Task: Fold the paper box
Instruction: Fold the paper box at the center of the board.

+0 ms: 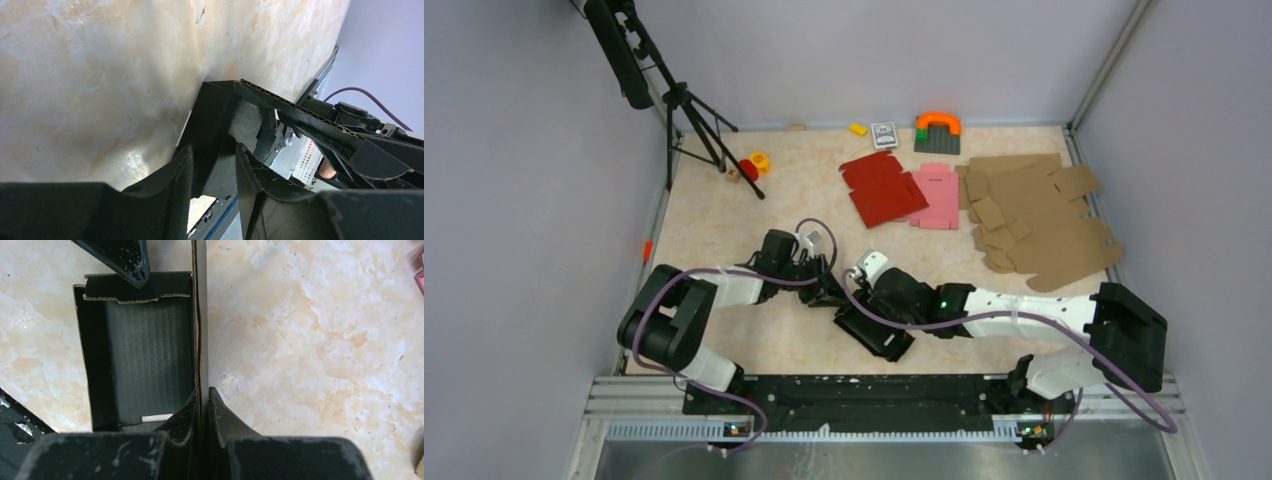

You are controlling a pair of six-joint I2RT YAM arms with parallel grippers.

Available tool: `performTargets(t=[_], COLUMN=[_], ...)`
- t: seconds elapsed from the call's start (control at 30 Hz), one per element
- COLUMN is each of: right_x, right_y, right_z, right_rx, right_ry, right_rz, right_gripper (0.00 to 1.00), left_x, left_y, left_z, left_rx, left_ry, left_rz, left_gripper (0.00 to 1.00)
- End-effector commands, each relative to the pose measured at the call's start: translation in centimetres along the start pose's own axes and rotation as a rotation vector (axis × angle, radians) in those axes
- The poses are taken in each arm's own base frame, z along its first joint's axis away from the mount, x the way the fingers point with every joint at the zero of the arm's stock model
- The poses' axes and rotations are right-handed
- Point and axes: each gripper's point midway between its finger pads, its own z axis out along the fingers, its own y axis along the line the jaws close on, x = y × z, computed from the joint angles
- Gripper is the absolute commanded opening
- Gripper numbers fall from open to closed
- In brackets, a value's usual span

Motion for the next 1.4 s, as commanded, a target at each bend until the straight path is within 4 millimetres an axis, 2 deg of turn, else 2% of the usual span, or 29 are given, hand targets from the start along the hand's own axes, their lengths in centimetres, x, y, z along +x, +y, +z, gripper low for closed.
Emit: performTargets(t=[0.0,0.13,0.3,0.5,0.7,0.93,1.1,1.37], right_x=[-3.2,-3.1,-3.1,-3.1,-3.3,-3.3,-3.0,-2.8], right_y=[0.5,0.6,0.6,0.8,0.9,1.2,1.1,1.1], right_z=[-0.4,-0.4,-0.4,-0.4,-0.5,-0.5,-0.2,-0.3], right_rx=[-0.004,-0.01,-0.011,-0.019,-0.026,-0.038,-0.032,-0.03], right_ry=[-0.108,-0.106,-0.107,-0.109,-0.111,-0.11,-0.099,-0.095], right_rz=[0.047,0.049,0.053,0.056,0.056,0.071,0.074,0.077], right_gripper=[0.0,0.0,0.0,0.0,0.0,0.03,0.03,0.03], left_x=[0.9,1.1,1.2,1.2,0.9,0.6,1.5,1.5], left_y=[-0.7,-0.5,-0.5,0.6,0.6,-0.2,-1.1,-1.3], left_z=[0.4,0.6,1.0,1.3,1.2,1.3,1.8,2.0], left_rx=[0.029,-0.019,-0.07,-0.193,-0.251,-0.26,-0.19,-0.186], left_ry=[0.032,0.041,0.049,0.038,0.019,0.003,0.048,0.065], left_rz=[0.037,0.109,0.178,0.247,0.33,0.394,0.374,0.372], left_gripper=[0.38,0.43,0.42,0.33,0.27,0.31,0.39,0.37])
